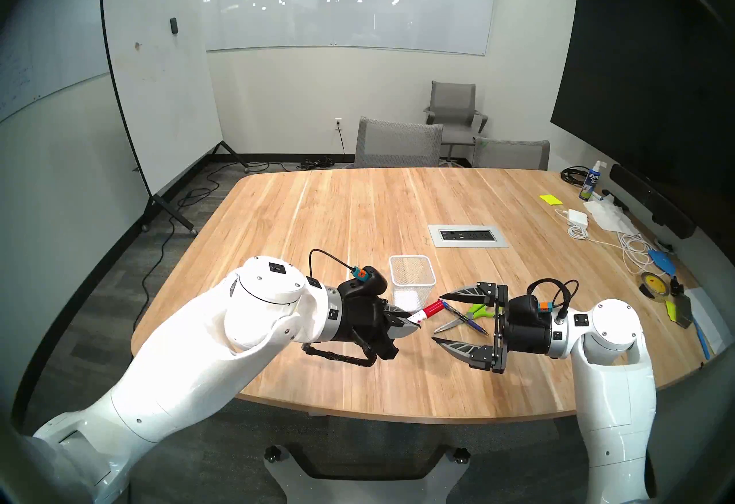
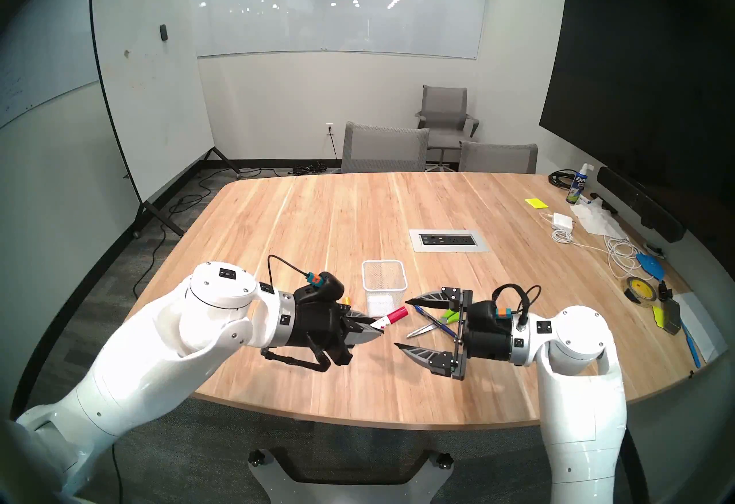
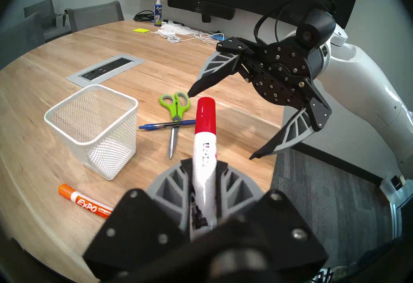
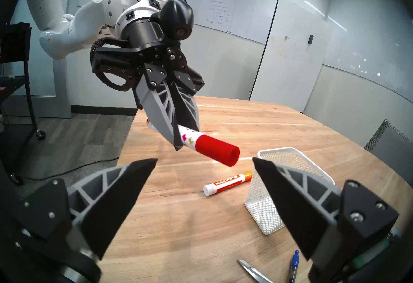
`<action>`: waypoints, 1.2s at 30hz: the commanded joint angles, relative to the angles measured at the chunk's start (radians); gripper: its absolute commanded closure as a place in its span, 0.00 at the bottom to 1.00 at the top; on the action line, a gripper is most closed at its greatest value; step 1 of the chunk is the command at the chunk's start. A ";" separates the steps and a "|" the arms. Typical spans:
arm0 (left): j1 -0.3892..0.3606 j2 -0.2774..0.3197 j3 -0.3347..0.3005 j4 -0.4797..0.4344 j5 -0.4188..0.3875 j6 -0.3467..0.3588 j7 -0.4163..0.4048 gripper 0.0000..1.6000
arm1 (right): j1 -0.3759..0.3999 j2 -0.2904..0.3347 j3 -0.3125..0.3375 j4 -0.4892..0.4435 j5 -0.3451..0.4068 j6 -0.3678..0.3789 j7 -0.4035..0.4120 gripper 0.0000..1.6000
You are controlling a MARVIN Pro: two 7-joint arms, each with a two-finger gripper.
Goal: Place the pen, the marker, and the scissors into the pen holder
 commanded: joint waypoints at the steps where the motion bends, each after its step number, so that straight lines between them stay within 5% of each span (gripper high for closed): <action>1: -0.009 0.001 0.007 -0.010 0.002 -0.006 -0.013 1.00 | -0.009 0.010 -0.006 -0.022 -0.001 -0.009 -0.002 0.00; 36: -0.053 0.035 0.072 0.067 -0.001 -0.010 -0.114 1.00 | -0.016 0.068 -0.072 -0.054 -0.099 -0.051 -0.002 0.00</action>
